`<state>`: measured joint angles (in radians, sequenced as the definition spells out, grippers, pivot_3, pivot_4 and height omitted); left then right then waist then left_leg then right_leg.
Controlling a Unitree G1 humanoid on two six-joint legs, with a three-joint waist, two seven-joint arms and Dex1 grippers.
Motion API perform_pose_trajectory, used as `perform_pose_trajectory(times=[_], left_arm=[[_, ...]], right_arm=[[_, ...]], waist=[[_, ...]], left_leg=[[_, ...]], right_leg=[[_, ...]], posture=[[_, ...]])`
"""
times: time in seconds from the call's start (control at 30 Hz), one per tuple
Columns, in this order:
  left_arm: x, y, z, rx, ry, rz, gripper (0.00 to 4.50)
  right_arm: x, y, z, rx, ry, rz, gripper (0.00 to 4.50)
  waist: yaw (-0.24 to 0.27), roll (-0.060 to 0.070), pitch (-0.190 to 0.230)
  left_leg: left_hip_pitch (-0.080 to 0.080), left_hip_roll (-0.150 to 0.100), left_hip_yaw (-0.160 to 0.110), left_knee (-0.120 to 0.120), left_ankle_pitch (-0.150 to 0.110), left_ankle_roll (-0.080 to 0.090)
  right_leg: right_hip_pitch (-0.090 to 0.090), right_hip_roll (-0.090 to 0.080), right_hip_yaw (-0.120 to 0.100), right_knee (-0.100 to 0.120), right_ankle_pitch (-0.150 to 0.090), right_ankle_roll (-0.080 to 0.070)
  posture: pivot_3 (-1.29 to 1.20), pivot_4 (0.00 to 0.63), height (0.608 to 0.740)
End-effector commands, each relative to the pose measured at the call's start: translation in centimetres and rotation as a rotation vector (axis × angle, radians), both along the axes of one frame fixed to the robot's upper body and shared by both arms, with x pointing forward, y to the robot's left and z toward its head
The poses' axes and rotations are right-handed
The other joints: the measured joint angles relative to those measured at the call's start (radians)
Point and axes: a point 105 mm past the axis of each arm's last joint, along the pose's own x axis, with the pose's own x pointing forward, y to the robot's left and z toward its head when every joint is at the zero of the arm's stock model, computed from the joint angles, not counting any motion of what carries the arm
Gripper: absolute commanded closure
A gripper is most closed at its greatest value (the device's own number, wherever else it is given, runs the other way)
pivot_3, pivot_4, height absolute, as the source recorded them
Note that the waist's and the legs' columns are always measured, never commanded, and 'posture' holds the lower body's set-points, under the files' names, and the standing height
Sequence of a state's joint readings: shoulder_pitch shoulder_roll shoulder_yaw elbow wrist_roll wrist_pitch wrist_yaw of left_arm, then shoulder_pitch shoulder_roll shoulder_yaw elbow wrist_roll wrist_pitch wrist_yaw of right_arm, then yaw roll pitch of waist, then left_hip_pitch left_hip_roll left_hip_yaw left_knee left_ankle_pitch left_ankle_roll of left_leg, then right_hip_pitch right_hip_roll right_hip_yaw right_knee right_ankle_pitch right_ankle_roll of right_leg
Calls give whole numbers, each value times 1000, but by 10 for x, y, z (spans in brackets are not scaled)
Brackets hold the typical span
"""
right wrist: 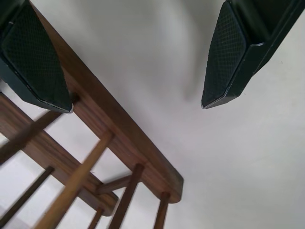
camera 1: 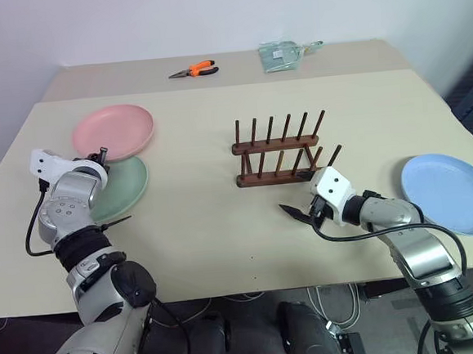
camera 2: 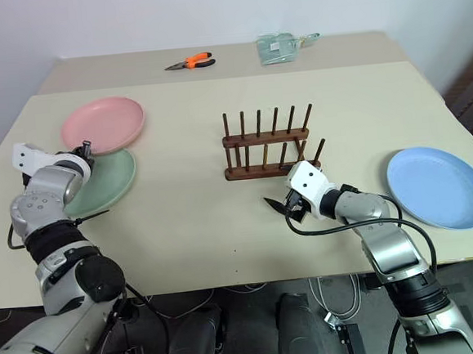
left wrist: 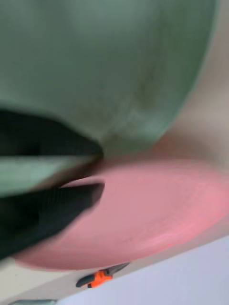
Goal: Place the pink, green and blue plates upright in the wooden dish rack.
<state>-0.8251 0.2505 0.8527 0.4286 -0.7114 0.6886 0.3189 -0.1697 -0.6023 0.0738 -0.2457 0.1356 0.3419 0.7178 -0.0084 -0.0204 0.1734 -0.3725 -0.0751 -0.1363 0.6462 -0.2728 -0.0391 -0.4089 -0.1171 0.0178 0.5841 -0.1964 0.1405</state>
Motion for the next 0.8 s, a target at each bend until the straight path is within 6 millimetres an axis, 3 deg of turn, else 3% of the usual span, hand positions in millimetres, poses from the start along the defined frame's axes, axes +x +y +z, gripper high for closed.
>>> perform_pose_trajectory(times=[0.03, 0.1, 0.23, 0.3, 0.37, 0.57, 0.67, 0.8], left_arm=[[9, -28, 54, 161, -215, -144, 4488], [8, -51, 71, 231, -304, -234, 4488], [0, -117, 94, 358, -422, -458, 4488], [-8, -160, 106, 415, -477, -587, 4488], [-17, -191, 115, 444, -524, -678, 4488], [-31, -226, 126, 405, -566, -787, 4488], [-35, -233, 125, 385, -560, -822, 4500], [-39, -235, 122, 382, -546, -847, 4500]], right_arm=[[-13, -5, 43, -1, -89, 42, 0], [-16, -4, 57, -24, -135, 59, 0], [-11, 16, 93, -57, -309, 115, 0], [0, 34, 112, -119, -456, 137, 0], [10, 46, 123, -231, -587, 156, 0], [37, 51, 116, -595, -821, 189, 0], [47, 42, 105, -712, -846, 184, 819], [52, 34, 107, -747, -877, 144, 2821]], waist=[[3, -1, 0], [4, -2, 1], [0, -2, 1], [-4, -2, 1], [-3, -2, 1], [-2, -2, 1], [0, -3, 1], [-1, -3, 1]], left_leg=[[-1, 0, 0, 0, 0, 0], [-1, 0, 0, 1, 0, 0], [0, 0, 0, 0, 0, 0], [0, 0, 1, 0, 0, 0], [0, 0, 1, 0, 0, 0], [-1, 0, 2, -1, 0, 0], [-1, 0, 2, 0, 0, 0], [-1, 0, 2, 0, 0, -1]], right_leg=[[0, 0, 0, 0, 0, 0], [0, 0, 0, 0, 0, 0], [0, 0, 0, 0, 0, 0], [0, 0, 0, 0, 0, 0], [-1, 0, 1, 0, 0, 0], [-1, 0, 1, -1, 0, 0], [-1, 0, 1, -1, 0, 0], [-1, 0, 1, -1, 0, 0]], posture=[[0, 150, 740], [0, 150, 740], [0, 150, 740], [0, 150, 740], [0, 150, 740], [0, 150, 740], [0, 150, 740], [0, 150, 740]])
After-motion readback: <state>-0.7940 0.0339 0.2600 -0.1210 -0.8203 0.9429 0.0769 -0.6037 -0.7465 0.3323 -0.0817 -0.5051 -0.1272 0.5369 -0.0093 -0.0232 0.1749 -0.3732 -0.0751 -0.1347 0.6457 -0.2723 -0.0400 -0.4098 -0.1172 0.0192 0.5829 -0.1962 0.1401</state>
